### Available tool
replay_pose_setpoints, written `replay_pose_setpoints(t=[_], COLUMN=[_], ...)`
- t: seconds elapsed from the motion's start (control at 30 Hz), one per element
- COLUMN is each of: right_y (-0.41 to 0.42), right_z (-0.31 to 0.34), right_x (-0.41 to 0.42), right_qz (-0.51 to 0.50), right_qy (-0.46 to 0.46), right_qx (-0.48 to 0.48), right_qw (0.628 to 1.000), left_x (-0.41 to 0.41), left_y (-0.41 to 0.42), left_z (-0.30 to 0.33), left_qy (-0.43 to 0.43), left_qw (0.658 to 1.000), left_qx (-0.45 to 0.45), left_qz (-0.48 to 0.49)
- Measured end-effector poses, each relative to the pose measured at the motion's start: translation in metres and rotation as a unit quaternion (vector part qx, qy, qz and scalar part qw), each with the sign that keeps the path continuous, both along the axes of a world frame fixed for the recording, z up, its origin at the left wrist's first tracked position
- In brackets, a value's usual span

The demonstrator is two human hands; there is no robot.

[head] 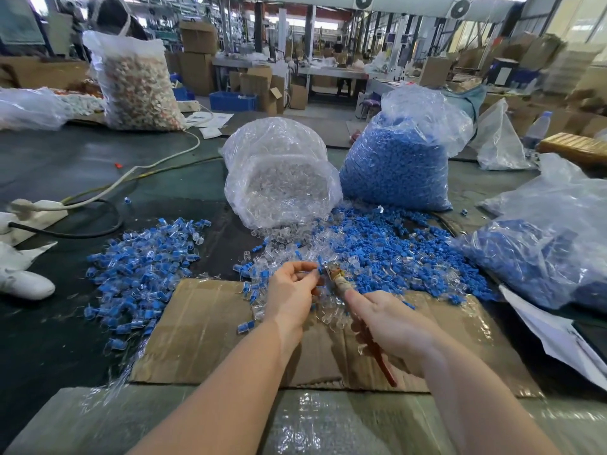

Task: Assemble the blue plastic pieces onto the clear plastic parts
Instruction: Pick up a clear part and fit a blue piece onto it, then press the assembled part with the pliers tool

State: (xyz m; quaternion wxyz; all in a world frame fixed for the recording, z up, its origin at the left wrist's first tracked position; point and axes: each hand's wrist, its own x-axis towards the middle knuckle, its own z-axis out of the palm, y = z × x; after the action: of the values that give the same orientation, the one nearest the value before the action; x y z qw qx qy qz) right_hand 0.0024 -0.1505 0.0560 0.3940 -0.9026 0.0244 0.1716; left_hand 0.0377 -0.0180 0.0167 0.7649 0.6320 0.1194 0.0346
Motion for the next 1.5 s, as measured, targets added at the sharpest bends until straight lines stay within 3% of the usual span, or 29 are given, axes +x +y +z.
replay_pose_setpoints(t=[0.2,0.47,0.77,1.1,1.3,1.4,1.5], right_y=[-0.004,-0.002,0.002,0.009,0.007,0.001,-0.019], right_z=[0.001,0.003,0.005,0.000,-0.004,-0.012,-0.022], right_x=[0.001,0.000,-0.001,-0.002,-0.006,-0.004,0.002], right_qz=[0.026,0.023,0.040,0.037,-0.015,-0.077,-0.127], right_qy=[0.082,0.096,0.064,0.025,0.017,-0.077,-0.179], right_qx=[0.073,0.059,0.037,0.038,0.109,0.098,-0.060], right_qw=[0.994,0.993,0.996,0.998,0.994,0.989,0.974], left_x=[0.002,-0.002,-0.003,-0.004,-0.002,0.001,0.004], left_y=[0.005,0.007,0.008,0.006,0.009,0.027,0.056], left_z=[-0.001,0.003,0.003,0.003,-0.001,-0.001,-0.005], left_qy=[0.011,0.013,0.015,0.009,0.005,-0.041,-0.067], left_qw=[0.999,0.999,0.996,0.996,0.995,0.976,0.924], left_qx=[0.028,0.025,0.083,0.090,0.089,0.189,0.350], left_qz=[0.018,0.025,0.026,0.026,0.051,0.100,0.135])
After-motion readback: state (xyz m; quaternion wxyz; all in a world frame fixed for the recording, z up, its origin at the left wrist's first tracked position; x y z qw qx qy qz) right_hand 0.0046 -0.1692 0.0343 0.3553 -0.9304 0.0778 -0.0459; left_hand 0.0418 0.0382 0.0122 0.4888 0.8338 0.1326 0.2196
